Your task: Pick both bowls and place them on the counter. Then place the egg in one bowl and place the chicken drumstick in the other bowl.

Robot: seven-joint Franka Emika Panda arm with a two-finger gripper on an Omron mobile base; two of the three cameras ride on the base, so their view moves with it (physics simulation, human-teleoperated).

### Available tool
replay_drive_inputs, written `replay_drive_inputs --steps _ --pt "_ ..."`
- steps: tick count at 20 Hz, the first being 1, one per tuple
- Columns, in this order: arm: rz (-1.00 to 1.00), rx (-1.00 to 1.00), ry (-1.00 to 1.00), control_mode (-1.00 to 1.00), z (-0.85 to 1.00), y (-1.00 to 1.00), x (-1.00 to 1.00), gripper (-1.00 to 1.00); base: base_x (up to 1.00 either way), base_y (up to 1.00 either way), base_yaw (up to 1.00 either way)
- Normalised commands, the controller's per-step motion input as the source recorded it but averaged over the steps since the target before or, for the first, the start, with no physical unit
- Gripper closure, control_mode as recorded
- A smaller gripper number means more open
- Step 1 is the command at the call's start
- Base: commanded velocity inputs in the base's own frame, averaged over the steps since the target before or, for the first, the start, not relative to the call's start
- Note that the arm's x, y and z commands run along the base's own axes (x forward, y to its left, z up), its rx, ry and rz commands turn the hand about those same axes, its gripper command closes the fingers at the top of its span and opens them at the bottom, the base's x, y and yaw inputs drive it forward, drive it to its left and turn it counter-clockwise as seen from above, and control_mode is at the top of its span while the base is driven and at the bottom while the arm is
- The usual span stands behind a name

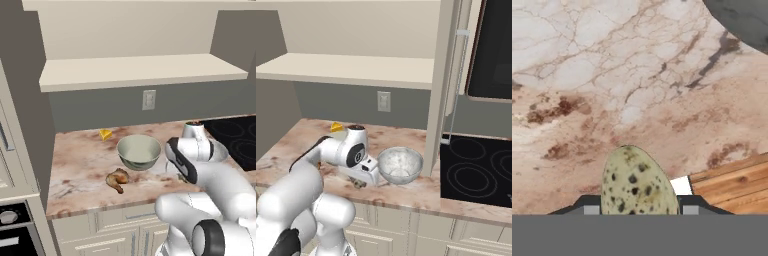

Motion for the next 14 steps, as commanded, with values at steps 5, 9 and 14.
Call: replay_drive_inputs --steps 5,9,14 --pt "-0.02 0.00 0.00 -1.00 0.90 -0.01 -0.13 1.00 0.00 0.00 0.00" --pt "-0.01 0.00 0.00 -1.00 0.74 -0.19 0.00 1.00 0.00 0.00 0.00" --pt "0.00 0.01 0.00 -1.00 0.62 -0.46 0.09 1.00 0.00 0.00 0.00"
